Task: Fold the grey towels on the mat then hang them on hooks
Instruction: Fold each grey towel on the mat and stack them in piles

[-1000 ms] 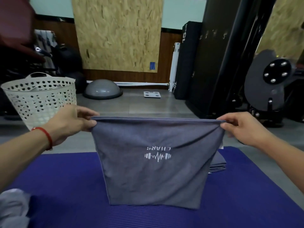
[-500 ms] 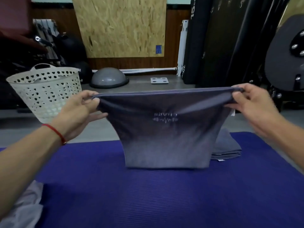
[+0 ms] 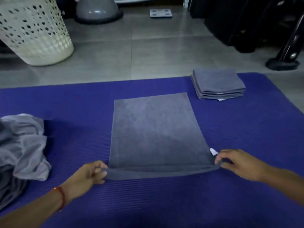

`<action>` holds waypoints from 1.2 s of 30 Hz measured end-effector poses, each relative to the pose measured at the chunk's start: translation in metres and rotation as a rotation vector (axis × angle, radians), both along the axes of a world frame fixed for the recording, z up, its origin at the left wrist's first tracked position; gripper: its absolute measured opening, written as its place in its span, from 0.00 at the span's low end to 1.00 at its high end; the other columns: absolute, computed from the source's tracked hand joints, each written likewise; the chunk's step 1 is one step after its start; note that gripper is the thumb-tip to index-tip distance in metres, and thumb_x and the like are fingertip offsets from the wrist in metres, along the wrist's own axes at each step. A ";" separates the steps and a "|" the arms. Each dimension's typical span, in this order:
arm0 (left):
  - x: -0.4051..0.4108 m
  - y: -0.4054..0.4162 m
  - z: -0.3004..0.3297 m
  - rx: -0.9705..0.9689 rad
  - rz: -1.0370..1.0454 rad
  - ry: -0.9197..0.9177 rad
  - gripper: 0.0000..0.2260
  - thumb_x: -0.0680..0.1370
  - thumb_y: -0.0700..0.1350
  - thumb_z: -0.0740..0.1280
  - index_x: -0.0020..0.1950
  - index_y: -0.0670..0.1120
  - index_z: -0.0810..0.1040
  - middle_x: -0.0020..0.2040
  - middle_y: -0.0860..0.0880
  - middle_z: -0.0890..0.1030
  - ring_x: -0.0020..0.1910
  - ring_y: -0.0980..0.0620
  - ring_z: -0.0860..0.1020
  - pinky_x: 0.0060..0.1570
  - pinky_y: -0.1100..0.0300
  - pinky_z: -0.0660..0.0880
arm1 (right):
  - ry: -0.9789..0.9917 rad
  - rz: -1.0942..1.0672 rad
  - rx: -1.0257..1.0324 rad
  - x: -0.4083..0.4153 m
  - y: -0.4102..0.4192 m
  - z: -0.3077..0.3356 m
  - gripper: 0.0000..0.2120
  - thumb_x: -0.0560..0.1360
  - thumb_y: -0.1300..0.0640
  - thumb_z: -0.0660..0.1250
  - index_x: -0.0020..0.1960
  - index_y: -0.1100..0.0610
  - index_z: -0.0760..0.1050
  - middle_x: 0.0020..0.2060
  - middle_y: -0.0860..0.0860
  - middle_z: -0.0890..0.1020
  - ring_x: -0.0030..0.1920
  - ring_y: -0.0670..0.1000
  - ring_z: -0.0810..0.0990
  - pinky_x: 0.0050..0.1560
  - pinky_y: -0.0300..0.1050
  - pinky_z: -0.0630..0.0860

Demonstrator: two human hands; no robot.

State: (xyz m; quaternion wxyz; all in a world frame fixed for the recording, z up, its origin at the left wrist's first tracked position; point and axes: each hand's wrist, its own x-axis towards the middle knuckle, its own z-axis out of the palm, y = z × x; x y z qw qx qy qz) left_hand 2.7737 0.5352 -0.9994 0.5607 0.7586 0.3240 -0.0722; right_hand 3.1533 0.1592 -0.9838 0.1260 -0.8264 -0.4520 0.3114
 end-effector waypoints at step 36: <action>0.240 0.148 -0.037 0.642 0.105 0.415 0.12 0.84 0.48 0.60 0.62 0.42 0.75 0.58 0.39 0.78 0.47 0.34 0.81 0.49 0.45 0.80 | -0.326 -0.152 -0.093 0.126 0.180 -0.061 0.30 0.82 0.65 0.58 0.81 0.47 0.57 0.79 0.51 0.62 0.75 0.58 0.67 0.72 0.60 0.68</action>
